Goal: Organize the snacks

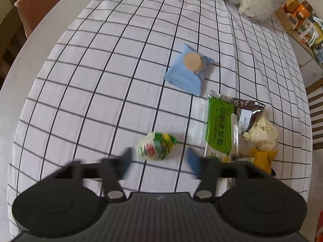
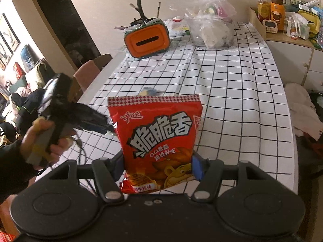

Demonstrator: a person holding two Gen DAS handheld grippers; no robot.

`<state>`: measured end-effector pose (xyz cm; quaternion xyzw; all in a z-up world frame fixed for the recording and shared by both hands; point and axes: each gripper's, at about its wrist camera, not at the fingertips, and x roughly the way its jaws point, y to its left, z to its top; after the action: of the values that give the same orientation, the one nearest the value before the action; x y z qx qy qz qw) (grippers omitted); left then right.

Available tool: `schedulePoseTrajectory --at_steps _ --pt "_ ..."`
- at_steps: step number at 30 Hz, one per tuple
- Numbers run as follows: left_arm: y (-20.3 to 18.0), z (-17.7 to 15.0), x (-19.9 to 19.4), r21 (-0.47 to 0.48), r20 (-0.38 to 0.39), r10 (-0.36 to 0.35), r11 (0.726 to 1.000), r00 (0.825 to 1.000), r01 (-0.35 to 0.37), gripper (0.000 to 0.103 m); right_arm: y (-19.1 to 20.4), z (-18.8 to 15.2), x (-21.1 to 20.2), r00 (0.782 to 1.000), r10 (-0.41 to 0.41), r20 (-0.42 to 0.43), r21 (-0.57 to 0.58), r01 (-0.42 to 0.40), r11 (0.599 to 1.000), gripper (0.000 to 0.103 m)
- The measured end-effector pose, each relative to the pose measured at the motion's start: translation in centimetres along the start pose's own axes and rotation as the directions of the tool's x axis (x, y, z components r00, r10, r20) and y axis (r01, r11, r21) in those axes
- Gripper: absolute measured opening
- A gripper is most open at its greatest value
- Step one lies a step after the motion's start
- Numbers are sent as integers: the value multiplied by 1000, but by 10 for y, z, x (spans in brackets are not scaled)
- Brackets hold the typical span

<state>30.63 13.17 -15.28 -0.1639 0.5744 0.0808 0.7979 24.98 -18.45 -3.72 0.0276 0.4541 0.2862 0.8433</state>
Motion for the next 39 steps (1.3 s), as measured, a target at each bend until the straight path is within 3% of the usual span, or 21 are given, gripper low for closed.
schedulePoseTrajectory --at_steps 10,12,15,18,21,29,39 --pt "-20 -3 25 218 2 89 972 996 -87 68 10 -3 10 1000 9 -30 9 -9 1000 63" --pt "-19 -3 28 236 -5 93 968 996 -90 56 12 -4 11 999 9 -34 7 -9 1000 63" --pt "-19 -3 29 253 5 99 963 995 -97 47 14 -4 14 999 8 -39 10 -7 1000 63" --pt "-19 -1 28 252 11 94 963 996 -93 36 14 -4 15 999 7 -41 10 -7 1000 63" --pt "-19 -1 28 249 16 85 965 996 -86 34 12 -4 16 999 4 -43 10 -4 1000 63" --pt "-11 -10 13 205 21 67 976 998 -70 33 12 -6 14 999 -10 -51 16 11 1000 63" --pt "-5 -27 -49 161 69 8 987 998 -19 33 18 -11 -15 1000 -5 -20 -6 5 1000 63"
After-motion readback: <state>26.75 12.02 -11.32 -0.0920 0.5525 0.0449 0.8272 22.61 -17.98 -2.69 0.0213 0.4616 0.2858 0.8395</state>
